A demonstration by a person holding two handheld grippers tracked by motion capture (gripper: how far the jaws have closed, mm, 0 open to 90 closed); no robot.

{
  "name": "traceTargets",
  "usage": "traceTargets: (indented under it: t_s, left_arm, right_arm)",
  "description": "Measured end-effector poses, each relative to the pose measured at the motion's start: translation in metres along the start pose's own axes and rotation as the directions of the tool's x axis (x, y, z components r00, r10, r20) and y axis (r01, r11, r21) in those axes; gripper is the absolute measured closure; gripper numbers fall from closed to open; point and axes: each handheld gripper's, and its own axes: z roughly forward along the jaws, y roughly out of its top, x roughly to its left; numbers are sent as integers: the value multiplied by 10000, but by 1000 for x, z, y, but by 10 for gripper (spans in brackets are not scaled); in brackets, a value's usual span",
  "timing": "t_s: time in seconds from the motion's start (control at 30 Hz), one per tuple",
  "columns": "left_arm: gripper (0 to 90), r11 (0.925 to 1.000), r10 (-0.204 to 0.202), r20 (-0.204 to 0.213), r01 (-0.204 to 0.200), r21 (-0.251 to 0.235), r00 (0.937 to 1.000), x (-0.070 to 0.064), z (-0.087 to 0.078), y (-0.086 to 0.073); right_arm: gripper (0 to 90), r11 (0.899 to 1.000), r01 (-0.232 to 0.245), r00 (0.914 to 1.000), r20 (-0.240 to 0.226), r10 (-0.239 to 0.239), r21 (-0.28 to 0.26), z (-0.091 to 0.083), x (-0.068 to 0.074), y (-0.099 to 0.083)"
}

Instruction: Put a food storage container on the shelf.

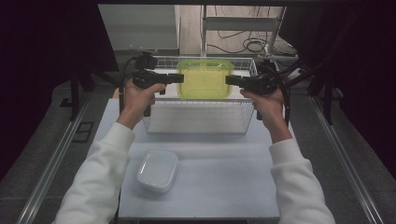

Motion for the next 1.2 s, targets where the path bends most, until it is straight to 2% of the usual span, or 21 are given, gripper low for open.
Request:
traceTargets:
  t_s: [0.03, 0.07, 0.2, 0.43, 0.47, 0.53, 0.67, 0.73, 0.8, 0.83, 0.87, 0.9, 0.93, 0.97, 1.03, 1.07, 1.1, 1.13, 1.17, 1.2]
  left_arm:
    - [792, 10000, 0, 0, 0, 0, 10000, 0, 0, 0]
    - [792, 9999, -146, 50, 145, 94, 9999, 6, 3, 2]
    - [792, 9986, -499, 142, 496, 156, 9987, 15, 6, 4]
    - [795, 9971, -625, 21, 624, 446, 9980, 22, 12, 4]
    - [795, 9958, -785, 55, 781, 487, 9969, 25, 14, 5]
    - [795, 9953, -782, 40, 778, 569, 9969, 27, 15, 5]
    - [795, 9885, -1264, 60, 1255, 846, 9920, 39, 23, 7]
    - [796, 9879, -1252, 35, 1244, 931, 9921, 41, 24, 7]
    - [796, 9831, -1626, 120, 1609, 876, 9866, 48, 28, 8]
    - [796, 9831, -1626, 120, 1609, 876, 9866, 48, 28, 8]
    - [797, 9789, -1861, 235, 1833, 902, 9823, 52, 30, 10]
    - [796, 9789, -1861, 235, 1833, 902, 9823, 52, 30, 10]
    - [795, 9737, -2066, 258, 2030, 1035, 9781, 56, 32, 13]
    - [795, 9737, -2066, 258, 2030, 1035, 9781, 56, 32, 13]
    - [796, 9647, -2379, 126, 2347, 1196, 9712, 61, 35, 20]
    - [794, 9647, -2379, 126, 2347, 1196, 9712, 61, 35, 20]
    - [792, 9506, -2893, 228, 2843, 1248, 9570, 67, 39, 22]
    - [790, 9506, -2893, 228, 2843, 1248, 9570, 67, 39, 22]
    - [787, 9378, -3293, 324, 3229, 1274, 9437, 73, 42, 24]
    - [785, 9378, -3293, 324, 3229, 1274, 9437, 73, 42, 24]
  right_arm:
    - [790, 10000, 0, 10000, 0, 0, 0, 0, 0, 0]
    - [790, 9998, -134, 9999, 9, 133, 150, 6, -4, 4]
    - [790, 9985, -397, 9992, -59, 399, 373, 13, -9, 8]
    - [789, 9927, -936, 9956, -14, 940, 756, 22, -16, 8]
    - [789, 9905, -1087, 9940, -14, 1092, 845, 25, -19, 8]
    - [789, 9899, -1117, 9937, -5, 1122, 869, 26, -19, 8]
    - [789, 9832, -1421, 9898, 83, 1421, 1142, 35, -25, 8]
    - [789, 9801, -1556, 9878, 114, 1553, 1230, 40, -29, 9]
    - [788, 9761, -1738, 9847, 132, 1736, 1308, 44, -32, 9]
    - [788, 9744, -1839, 9828, 99, 1841, 1293, 45, -34, 10]
    - [788, 9727, -1907, 9816, 124, 1908, 1318, 46, -35, 12]
    - [787, 9713, -1960, 9805, 163, 1956, 1347, 48, -36, 13]
    - [786, 9678, -2097, 9777, 200, 2090, 1392, 49, -37, 15]
    - [786, 9678, -2097, 9777, 200, 2090, 1392, 49, -37, 15]
    - [782, 9581, -2526, 9673, 141, 2531, 1351, 54, -43, 17]
    - [780, 9536, -2717, 9621, 115, 2725, 1297, 55, -45, 17]
    - [778, 9497, -2885, 9571, 89, 2896, 1222, 57, -48, 17]
    - [778, 9497, -2885, 9571, 89, 2896, 1222, 57, -48, 17]
    - [773, 9379, -3275, 9445, 120, 3283, 1143, 61, -52, 17]
    - [773, 9379, -3275, 9445, 120, 3283, 1143, 61, -52, 17]
